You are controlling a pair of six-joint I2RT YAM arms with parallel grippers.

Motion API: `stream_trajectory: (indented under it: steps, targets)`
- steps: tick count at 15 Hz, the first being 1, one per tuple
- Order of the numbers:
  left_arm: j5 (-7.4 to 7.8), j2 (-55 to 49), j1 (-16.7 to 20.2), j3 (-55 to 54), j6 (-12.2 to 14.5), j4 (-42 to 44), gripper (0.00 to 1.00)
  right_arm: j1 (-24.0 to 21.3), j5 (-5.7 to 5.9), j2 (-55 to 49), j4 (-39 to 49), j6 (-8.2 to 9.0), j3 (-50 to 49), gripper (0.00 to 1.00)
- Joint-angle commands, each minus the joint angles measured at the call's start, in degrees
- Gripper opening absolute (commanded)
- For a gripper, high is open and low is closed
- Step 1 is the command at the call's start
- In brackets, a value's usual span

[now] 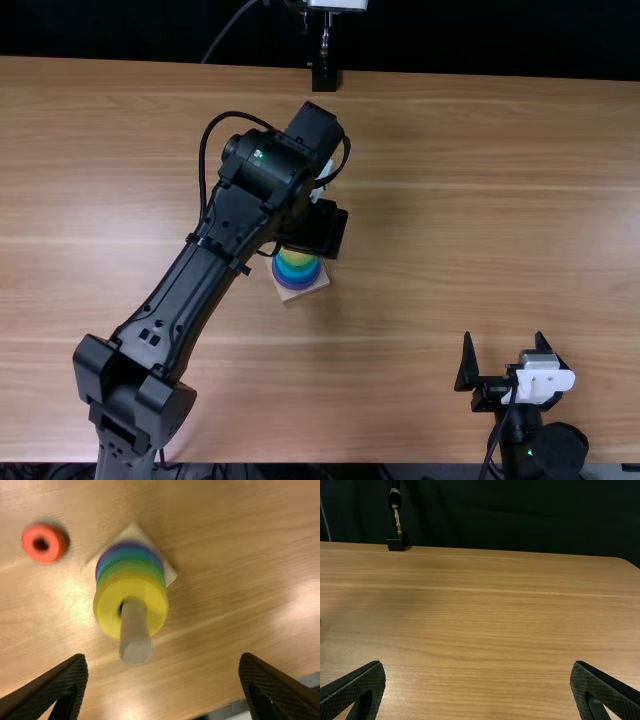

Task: Build the Hanoi tower: stack the rings onto the peg from bottom to top in this color order: purple, dark blue, light blue, dark green, light green, yellow, orange.

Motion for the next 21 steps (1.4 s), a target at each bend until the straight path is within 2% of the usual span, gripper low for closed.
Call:
stream_trajectory:
  steps: [1, 3, 8, 10, 12, 13, 14, 15, 16, 19, 21]
  targets:
    - [1.16, 0.5, 0.7, 3.7, -0.1, 2.1, 1.0, -0.8, -0.59, -0.7, -4.5, -0.02, -3.4, 1.0]
    - [1.06, 0.7, 2.0, 5.5, -0.1, 7.1, 1.0, -0.7, -0.59, -0.7, -4.5, -0.02, -3.4, 1.0]
    - [0.53, 1.2, 8.3, 6.2, 0.1, 7.6, 1.0, -0.7, -0.59, -0.7, -4.5, -0.02, -3.4, 1.0]
    - [-0.42, 3.2, 11.2, 5.9, 0.4, 6.7, 1.0, -0.8, -0.59, -0.7, -4.5, -0.02, -3.4, 1.0]
    - [-2.32, 4.5, 12.6, 2.5, 1.0, 6.3, 1.0, -0.7, -0.59, -0.7, -4.5, -0.02, -3.4, 1.0]
    - [-3.79, 4.8, 12.6, -0.5, 3.4, 6.3, 1.0, -0.7, -0.59, -0.7, -4.5, -0.02, -3.3, 1.0]
    - [-5.16, 5.1, 12.6, -2.7, 7.0, 6.3, 1.0, -0.7, -0.59, -0.7, -4.5, -0.02, -3.4, 1.0]
    - [-6.11, 5.2, 12.6, -4.7, 10.0, 6.5, 1.0, -0.7, -0.59, -0.7, -4.5, -0.02, -3.4, 1.0]
    - [-6.22, 5.2, 12.6, -7.5, 11.7, 7.1, 1.0, -0.7, -0.59, -0.7, -4.5, -0.02, -3.4, 1.0]
    - [-6.32, 5.5, 12.6, -12.1, 11.9, 7.6, 1.0, -0.7, -0.59, -0.7, -4.5, -0.02, -3.4, 1.0]
    - [-6.22, 6.4, 12.6, -13.9, 12.0, 12.3, 1.0, -0.7, -0.59, -0.7, -4.5, -0.02, -3.4, 1.0]
